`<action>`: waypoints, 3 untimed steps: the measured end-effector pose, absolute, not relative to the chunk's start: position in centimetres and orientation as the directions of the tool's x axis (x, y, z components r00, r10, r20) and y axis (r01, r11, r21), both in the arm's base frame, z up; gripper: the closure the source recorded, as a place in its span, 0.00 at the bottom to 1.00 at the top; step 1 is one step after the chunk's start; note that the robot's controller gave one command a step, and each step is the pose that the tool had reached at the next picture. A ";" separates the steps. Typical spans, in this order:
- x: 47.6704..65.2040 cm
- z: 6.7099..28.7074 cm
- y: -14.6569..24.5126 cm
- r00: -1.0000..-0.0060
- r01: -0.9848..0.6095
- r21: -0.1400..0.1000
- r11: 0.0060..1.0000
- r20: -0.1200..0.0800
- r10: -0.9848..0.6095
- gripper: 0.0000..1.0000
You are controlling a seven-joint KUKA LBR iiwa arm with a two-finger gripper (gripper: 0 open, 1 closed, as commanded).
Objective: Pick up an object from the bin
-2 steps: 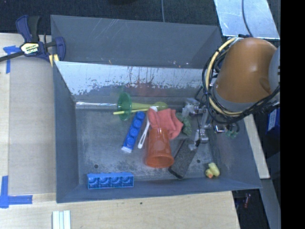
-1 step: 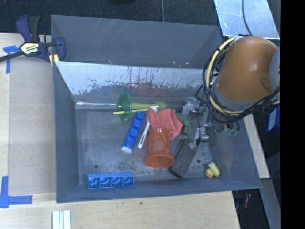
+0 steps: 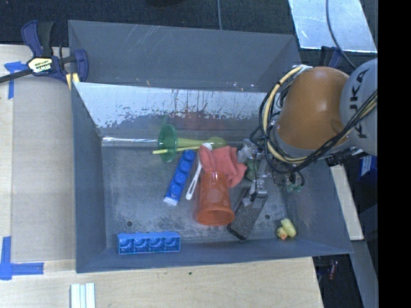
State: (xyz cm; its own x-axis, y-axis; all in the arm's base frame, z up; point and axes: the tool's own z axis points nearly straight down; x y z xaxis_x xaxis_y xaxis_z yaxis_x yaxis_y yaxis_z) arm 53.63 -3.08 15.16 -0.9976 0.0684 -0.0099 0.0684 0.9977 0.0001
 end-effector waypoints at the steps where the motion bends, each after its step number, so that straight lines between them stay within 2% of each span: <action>1: 56.2 9.0 -4.8 -0.999 -0.029 0.001 1.000 -0.015 -0.029 0.00; 2: 56.7 7.6 -3.3 -0.982 0.191 0.002 0.982 -0.016 0.191 0.00; 3: 60.0 7.2 -2.9 -0.986 0.168 0.001 0.986 -0.016 0.168 1.00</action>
Offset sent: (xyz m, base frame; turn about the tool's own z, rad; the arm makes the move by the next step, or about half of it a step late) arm 0.0330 0.0137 -0.0796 0.2482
